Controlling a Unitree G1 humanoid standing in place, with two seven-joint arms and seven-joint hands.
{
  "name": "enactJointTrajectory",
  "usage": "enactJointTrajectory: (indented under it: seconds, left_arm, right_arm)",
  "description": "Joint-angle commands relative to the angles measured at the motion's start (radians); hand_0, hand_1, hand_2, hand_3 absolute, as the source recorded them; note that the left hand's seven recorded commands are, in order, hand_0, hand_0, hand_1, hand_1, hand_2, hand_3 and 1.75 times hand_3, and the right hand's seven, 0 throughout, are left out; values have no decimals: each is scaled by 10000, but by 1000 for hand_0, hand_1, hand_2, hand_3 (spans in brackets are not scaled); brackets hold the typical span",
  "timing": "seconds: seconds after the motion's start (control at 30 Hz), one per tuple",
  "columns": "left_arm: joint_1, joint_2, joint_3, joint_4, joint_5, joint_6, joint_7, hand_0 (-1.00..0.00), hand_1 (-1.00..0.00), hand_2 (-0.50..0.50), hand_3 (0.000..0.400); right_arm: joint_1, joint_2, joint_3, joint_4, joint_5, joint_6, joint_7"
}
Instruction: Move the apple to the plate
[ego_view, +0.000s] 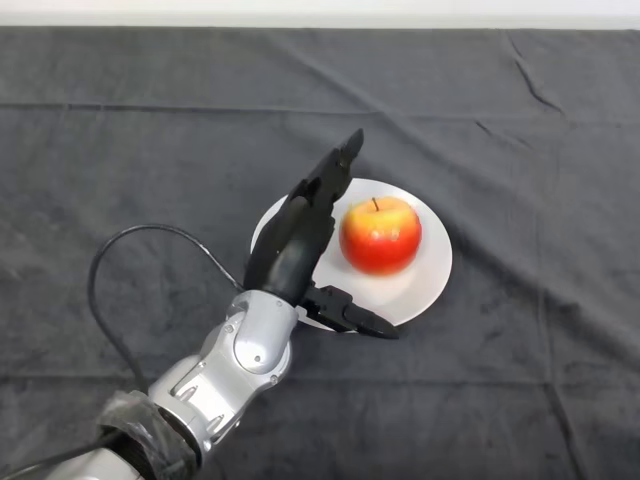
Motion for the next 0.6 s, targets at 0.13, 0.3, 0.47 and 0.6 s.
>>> enactJointTrajectory:
  seconds: [0.13,0.3,0.47,0.6]
  left_arm:
    - [-157,815,659,-1089,-110,12,-124,0,0,0,0]
    - [499,1593,1502,-2499,-249,35,-248,0,0,0,0]
    - [1499,2482,2625,-3761,-563,-286,-405,0,0,0,0]
    - [2482,3095,3660,-4568,-889,-660,-466,0,0,0,0]
  right_arm:
    - [773,295,348,655,-271,129,28]
    - [784,297,347,634,-267,138,29]
    - [802,298,343,598,-260,154,33]
    - [819,299,338,563,-253,170,38]
